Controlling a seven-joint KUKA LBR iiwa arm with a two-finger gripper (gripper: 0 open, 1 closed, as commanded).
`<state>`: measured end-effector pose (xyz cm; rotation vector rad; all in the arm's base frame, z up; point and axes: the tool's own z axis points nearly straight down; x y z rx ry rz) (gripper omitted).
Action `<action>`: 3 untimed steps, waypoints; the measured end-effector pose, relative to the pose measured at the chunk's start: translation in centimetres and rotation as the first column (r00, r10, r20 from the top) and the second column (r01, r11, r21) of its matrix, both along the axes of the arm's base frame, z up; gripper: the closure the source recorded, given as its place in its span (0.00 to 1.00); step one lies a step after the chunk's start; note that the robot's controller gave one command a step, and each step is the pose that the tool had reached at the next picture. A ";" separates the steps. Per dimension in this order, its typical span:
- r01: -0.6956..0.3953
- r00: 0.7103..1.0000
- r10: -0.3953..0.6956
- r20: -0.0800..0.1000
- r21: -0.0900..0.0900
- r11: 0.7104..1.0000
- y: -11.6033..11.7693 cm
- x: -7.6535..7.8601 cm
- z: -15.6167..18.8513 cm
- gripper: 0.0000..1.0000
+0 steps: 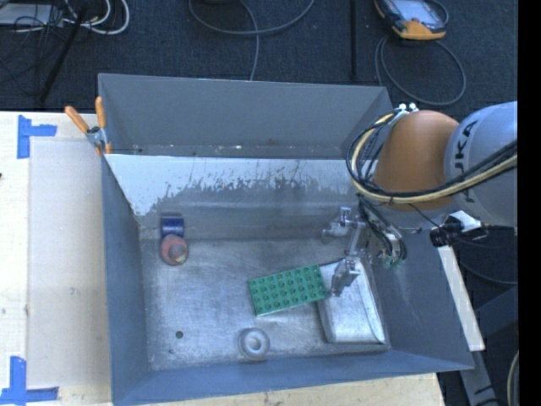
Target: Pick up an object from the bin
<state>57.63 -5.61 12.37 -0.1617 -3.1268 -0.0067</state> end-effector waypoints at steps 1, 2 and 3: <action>-0.013 1.000 0.013 0.018 -0.008 1.000 0.3 0.4 -2.0 0.00; -0.015 0.999 0.015 0.029 -0.005 1.000 0.6 0.6 -2.1 1.00; -0.016 1.000 0.016 0.027 -0.006 1.000 0.5 0.5 -2.4 0.00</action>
Offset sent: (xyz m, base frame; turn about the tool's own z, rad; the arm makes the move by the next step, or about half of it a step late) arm -0.0026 0.0110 -0.0537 -0.0162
